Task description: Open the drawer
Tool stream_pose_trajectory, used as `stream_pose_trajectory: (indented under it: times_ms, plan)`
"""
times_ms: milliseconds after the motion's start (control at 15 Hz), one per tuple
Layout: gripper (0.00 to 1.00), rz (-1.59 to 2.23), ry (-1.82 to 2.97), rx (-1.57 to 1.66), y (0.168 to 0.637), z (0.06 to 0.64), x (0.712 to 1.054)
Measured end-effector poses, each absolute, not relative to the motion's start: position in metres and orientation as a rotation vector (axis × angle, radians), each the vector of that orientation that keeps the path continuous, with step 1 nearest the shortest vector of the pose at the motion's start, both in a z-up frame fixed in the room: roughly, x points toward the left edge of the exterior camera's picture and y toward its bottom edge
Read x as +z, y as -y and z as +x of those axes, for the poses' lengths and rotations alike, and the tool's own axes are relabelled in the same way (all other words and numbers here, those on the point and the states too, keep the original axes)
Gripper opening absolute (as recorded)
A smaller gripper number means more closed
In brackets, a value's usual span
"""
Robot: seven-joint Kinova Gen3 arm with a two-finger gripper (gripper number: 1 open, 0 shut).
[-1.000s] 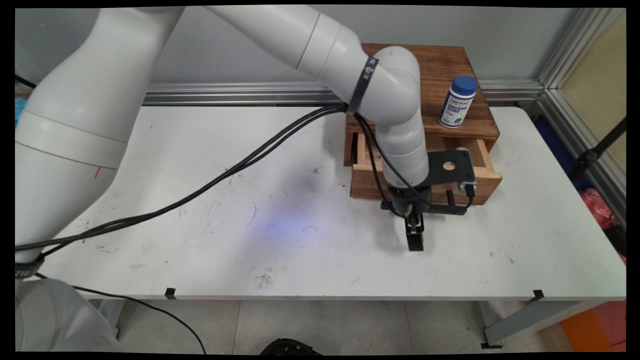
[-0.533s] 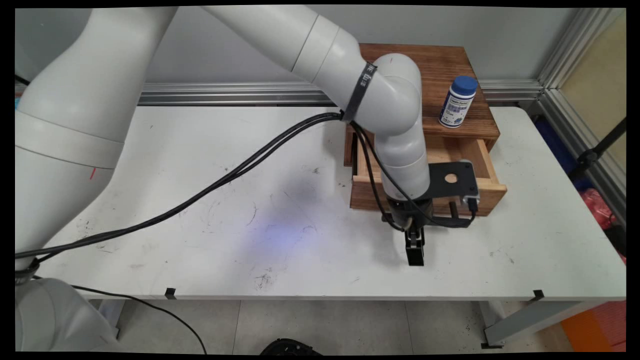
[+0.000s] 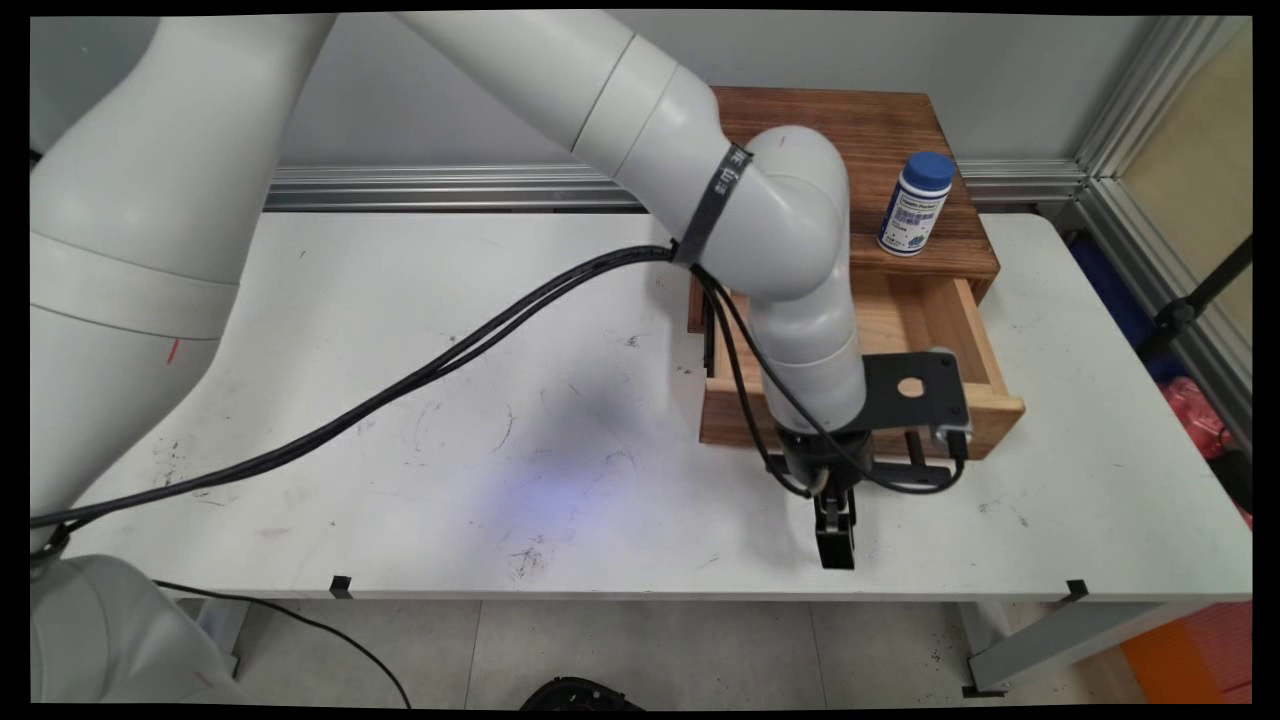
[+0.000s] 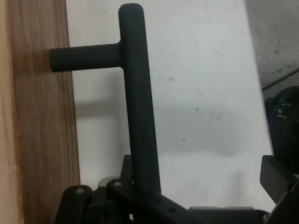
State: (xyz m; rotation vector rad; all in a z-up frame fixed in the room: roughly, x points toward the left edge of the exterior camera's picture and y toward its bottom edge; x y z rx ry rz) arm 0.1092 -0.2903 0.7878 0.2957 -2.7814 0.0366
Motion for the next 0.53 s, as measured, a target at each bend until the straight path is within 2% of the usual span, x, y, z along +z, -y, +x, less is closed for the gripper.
stream_pose_trajectory:
  times_ms: [533]
  plan:
    - [1.0, 0.271, 2.771, -0.003, 0.256, 0.1, 0.79]
